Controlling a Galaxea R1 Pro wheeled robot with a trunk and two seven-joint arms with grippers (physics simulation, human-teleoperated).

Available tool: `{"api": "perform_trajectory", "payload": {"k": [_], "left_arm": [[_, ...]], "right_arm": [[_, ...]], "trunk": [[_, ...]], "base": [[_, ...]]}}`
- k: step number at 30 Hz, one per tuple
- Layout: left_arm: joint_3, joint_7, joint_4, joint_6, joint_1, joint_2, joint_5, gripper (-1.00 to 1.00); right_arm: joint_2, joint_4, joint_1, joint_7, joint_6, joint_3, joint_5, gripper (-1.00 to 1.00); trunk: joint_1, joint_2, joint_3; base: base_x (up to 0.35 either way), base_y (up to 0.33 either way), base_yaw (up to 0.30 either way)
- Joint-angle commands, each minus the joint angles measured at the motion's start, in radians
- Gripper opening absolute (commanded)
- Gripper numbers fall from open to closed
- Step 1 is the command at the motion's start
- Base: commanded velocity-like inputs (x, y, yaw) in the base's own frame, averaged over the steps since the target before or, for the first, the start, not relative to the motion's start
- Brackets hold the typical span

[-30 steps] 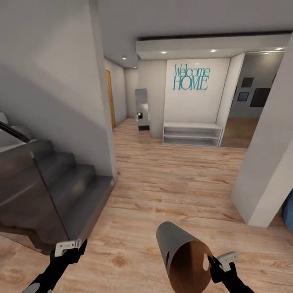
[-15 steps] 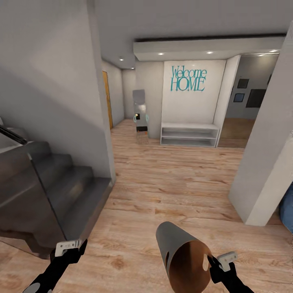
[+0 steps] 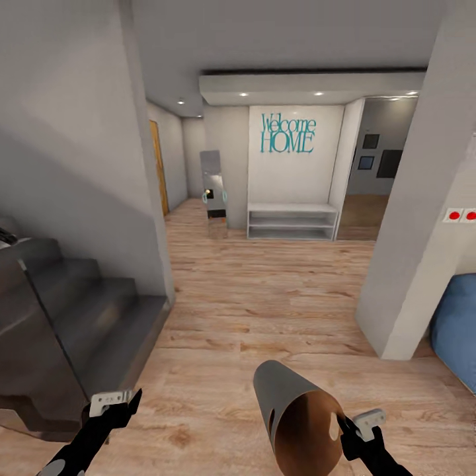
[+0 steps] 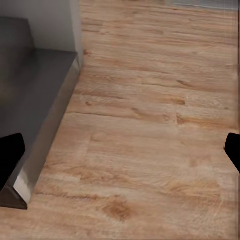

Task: Put the three can of soda from the living room inside the tash can in the kitchen.

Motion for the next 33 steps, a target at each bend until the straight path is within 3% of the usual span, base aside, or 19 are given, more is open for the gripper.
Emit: {"api": "perform_trajectory", "payload": {"k": [1,17,33], "left_arm": [[0.000,0.000,0.000,0.000,0.000,0.000,0.000,1.00],[-0.005,0.000,0.020,0.000,0.000,0.000,-0.001,1.00],[-0.005,0.000,0.021,-0.001,0.000,0.000,-0.001,1.00]], "right_arm": [[0.000,-0.002,0.000,0.011,0.001,-0.001,-0.008,-1.00],[0.000,-0.001,-0.001,0.010,0.005,0.001,-0.007,-1.00],[0.000,-0.002,-0.001,0.009,0.004,-0.003,-0.008,-1.00]], "trunk": [[0.000,0.000,0.002],[0.000,0.000,0.016],[0.000,0.000,0.005]], "base": [[0.000,0.000,-0.165],[0.000,0.000,-0.148],[0.000,0.000,-0.017]]}}
